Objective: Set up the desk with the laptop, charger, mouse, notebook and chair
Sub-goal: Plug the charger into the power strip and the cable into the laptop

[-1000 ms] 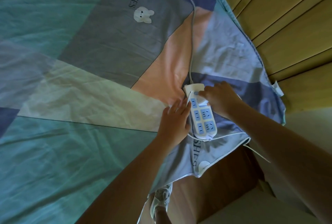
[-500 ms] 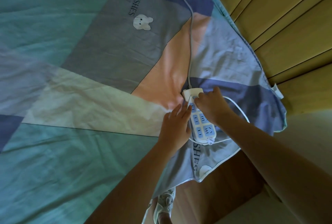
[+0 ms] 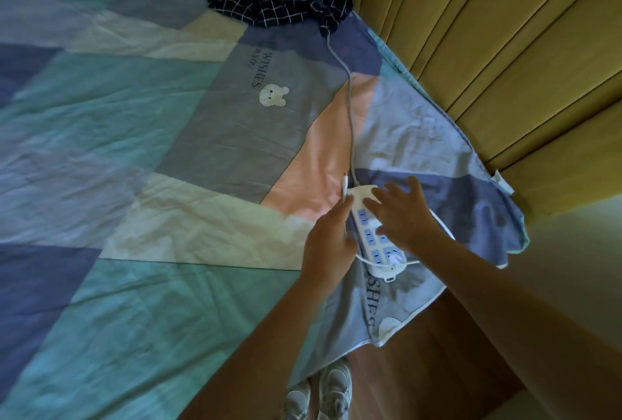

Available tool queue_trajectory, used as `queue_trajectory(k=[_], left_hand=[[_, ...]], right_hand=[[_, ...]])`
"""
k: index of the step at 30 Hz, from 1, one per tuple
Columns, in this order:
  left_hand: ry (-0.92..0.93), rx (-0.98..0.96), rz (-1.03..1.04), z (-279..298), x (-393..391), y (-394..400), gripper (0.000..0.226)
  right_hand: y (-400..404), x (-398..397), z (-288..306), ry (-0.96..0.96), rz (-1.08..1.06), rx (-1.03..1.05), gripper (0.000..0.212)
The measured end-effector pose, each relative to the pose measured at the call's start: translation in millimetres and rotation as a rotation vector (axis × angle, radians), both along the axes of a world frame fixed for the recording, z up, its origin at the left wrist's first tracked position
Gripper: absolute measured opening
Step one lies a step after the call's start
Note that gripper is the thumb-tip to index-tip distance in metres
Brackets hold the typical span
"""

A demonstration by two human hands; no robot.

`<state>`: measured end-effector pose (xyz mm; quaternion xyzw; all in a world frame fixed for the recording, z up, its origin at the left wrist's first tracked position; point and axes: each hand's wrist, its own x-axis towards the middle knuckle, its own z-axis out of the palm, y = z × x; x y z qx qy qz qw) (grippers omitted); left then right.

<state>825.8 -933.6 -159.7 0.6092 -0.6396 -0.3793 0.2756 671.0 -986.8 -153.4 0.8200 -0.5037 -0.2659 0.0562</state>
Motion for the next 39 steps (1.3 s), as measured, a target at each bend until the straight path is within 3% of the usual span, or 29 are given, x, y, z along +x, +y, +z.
queue_trajectory(k=[4,7,12,15,17,22,26,39], left_hand=[[0.366,-0.058,0.201,55,-11,8,0.045],[0.558,-0.050,0.238,104,-22,21,0.024],[0.462,-0.134,0.029,173,-51,44,0.025],[0.453,-0.180,-0.109,214,-75,53,0.025],[0.503,-0.189,-0.199,244,-88,59,0.033],[0.698,-0.102,-0.419,298,-113,85,0.058],[0.676,0.011,-0.662,321,-130,104,0.027],[0.637,0.271,-1.250,332,-172,250,0.023]], right_hand=[[31,-6,52,-0.223,-0.010,-0.256,0.057],[60,-17,95,-0.445,-0.037,-0.371,0.057],[111,-42,166,-0.520,-0.115,-0.513,0.041],[141,-61,202,-0.486,-0.178,-0.510,0.058],[160,-73,227,-0.455,-0.242,-0.516,0.065],[214,-92,273,-0.437,-0.423,-0.639,0.058],[262,-90,291,-0.452,-0.634,-0.728,0.065],[458,-57,300,-0.400,-1.288,-0.789,0.068]])
